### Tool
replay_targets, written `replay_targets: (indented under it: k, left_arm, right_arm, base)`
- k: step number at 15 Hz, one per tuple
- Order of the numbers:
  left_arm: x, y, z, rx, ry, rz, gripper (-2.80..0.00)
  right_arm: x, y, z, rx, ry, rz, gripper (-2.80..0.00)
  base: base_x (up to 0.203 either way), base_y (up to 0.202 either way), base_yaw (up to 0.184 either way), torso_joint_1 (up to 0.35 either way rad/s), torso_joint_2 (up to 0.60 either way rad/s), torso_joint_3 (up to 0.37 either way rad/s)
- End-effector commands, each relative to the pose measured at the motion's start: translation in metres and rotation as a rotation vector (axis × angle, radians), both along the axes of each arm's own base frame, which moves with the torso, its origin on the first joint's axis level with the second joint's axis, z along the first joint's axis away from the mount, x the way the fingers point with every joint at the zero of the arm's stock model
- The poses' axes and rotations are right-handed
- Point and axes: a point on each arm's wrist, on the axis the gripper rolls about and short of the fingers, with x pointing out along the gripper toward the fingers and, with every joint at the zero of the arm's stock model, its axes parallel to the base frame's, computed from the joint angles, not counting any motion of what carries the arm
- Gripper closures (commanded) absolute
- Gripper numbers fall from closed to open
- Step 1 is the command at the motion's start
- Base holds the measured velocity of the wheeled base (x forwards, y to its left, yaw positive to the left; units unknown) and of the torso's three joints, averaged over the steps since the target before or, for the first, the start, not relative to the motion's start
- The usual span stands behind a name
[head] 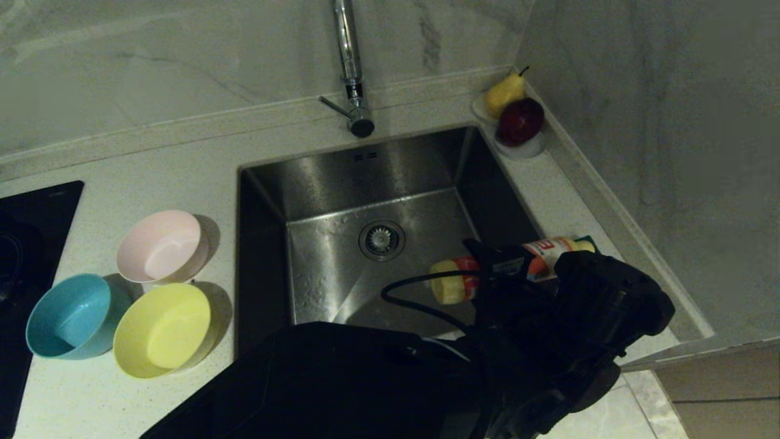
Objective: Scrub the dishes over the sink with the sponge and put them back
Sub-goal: Squeeze it onto the sponge
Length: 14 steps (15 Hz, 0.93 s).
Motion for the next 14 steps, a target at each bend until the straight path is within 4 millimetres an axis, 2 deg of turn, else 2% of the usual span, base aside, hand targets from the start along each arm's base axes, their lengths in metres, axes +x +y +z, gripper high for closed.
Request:
replay_targets:
  k: [1,10,14]
  left_arm:
    - [0.0,-0.001,-0.002,0.023,0.006,0.007,0.0]
    - [-0.002,-0.004,-0.011,0.054,0.018,-0.001,0.0]
    - [-0.004,-0.006,-0.001,-0.053,-0.029,-0.003,0.0]
  right_arm:
    - [0.0,0.0,0.0,-0.001,-0.001,0.001,0.0]
    - [0.0,0.0,0.0,-0.001,0.0,0.0,0.0]
    - [0.0,0.0,0.0,-0.001,0.0,0.001,0.0]
  base:
    - [0.0,0.0,0.0,0.0,0.0,0.0]
    - [0.0,0.0,0.0,0.0,0.0,0.0]
    - [0.0,0.0,0.0,0.0,0.0,0.0]
